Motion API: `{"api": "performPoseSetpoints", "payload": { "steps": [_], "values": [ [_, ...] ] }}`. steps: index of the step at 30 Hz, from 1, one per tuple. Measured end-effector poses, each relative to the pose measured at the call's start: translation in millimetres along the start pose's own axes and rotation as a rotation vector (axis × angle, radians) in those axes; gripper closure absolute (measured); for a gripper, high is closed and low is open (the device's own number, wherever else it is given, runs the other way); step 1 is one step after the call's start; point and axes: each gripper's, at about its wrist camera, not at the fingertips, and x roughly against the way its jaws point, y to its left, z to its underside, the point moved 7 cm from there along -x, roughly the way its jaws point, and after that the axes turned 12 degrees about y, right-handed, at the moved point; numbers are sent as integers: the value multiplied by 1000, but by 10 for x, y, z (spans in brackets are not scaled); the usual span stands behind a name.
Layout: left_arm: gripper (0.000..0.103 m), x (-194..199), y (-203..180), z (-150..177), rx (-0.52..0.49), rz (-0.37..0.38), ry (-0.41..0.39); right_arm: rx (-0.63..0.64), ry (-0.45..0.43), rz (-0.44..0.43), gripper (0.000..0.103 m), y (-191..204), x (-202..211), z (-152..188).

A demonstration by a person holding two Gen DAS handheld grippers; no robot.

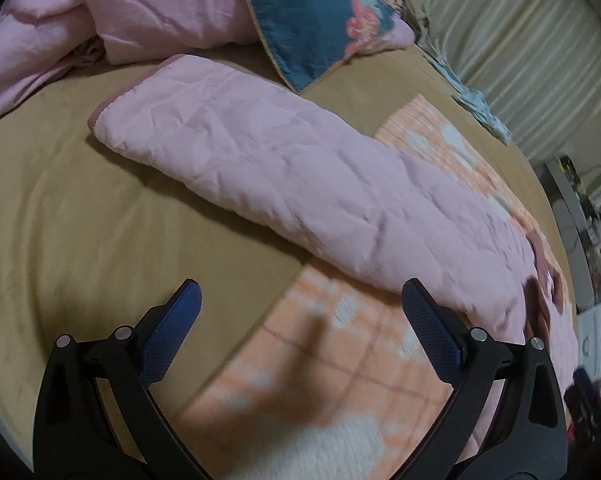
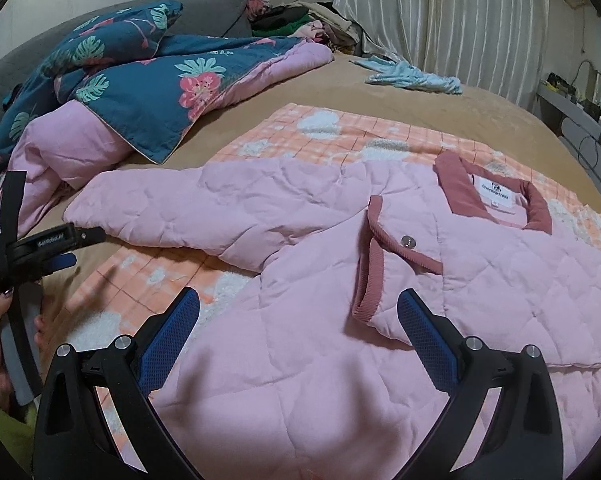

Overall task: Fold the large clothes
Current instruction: 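Grasp the other sleeve cuff with the left gripper, then lift the held sleeve with the left gripper toward the jacket front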

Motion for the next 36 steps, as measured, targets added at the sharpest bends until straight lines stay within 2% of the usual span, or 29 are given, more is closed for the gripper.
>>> {"api": "performPoseSetpoints", "payload": {
  "steps": [12, 17, 21, 24, 25, 26, 27, 29, 31, 36],
  "values": [
    [9, -270, 351, -511, 195, 47, -31, -76, 8, 24, 4, -376, -30, 75],
    [9, -366, 460, -663, 236, 33, -59, -143, 12, 15, 4, -661, -3, 172],
    [12, -420, 487, -778, 230, -19, -69, -169, 14, 28, 4, -826, 71, 292],
    [32, -435, 498, -829, 222, -93, -69, -189, -1, 24, 4, -907, 163, 341],
    [50, -418, 492, -843, 215, -100, -76, -194, -3, 22, 4, -927, 189, 348],
    [67, -385, 484, -855, 214, -72, -84, -198, -7, 22, 4, -947, 217, 353],
    [71, -358, 478, -854, 217, -56, -85, -200, -11, 23, 4, -957, 237, 354],
    [87, -267, 440, -875, 218, -3, -101, -206, -22, 27, 4, -983, 297, 360],
    [90, -119, 359, -887, 205, 39, -131, -206, -24, 25, 4, -988, 336, 367],
    [92, 311, 124, -859, 142, 83, -193, -202, -48, 22, 4, -946, 488, 366]
  ]
}}
